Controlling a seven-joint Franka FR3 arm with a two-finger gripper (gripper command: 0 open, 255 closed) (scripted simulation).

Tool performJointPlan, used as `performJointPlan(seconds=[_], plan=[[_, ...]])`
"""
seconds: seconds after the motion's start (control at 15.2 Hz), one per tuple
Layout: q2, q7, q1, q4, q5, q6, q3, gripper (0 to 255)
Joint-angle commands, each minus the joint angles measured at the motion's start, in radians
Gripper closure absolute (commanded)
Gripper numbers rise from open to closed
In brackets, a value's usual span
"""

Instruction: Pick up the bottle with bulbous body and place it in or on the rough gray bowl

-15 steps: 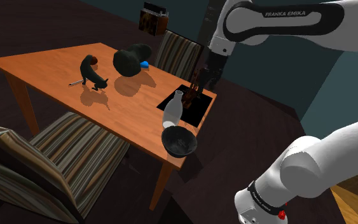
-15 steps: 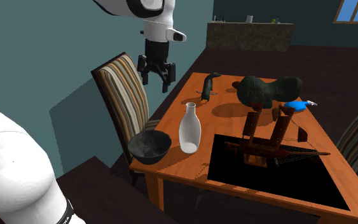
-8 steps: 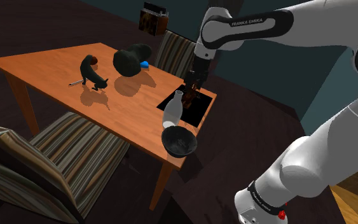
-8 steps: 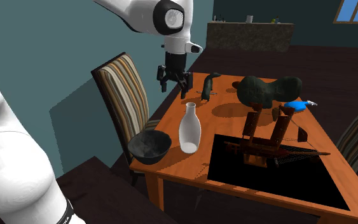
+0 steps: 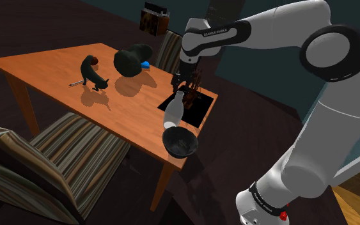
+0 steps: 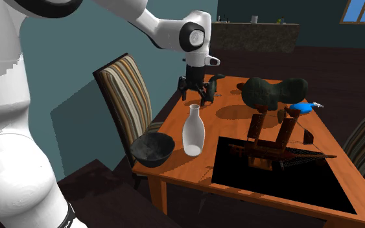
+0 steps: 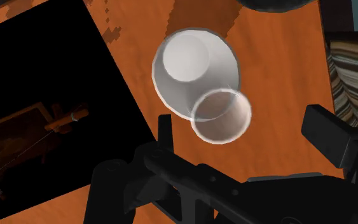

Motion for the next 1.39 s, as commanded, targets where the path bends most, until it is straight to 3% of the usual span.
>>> performJointPlan(seconds=[0.0,0.53,0.99,1.06,1.32], plan=[[0.068,-0.002,-0.003,0.069,-0.006,0.002,-0.003,0],[0.102,-0.004,-0.004,0.011,-0.003,0.095,-0.002,0],[0.103,-0.004,-0.004,0.011,-0.003,0.094,-0.002,0],[0.103,-0.004,-0.004,0.011,-0.003,0.094,-0.002,255],[0.103,-0.004,-0.004,0.011,-0.003,0.095,-0.002,255]])
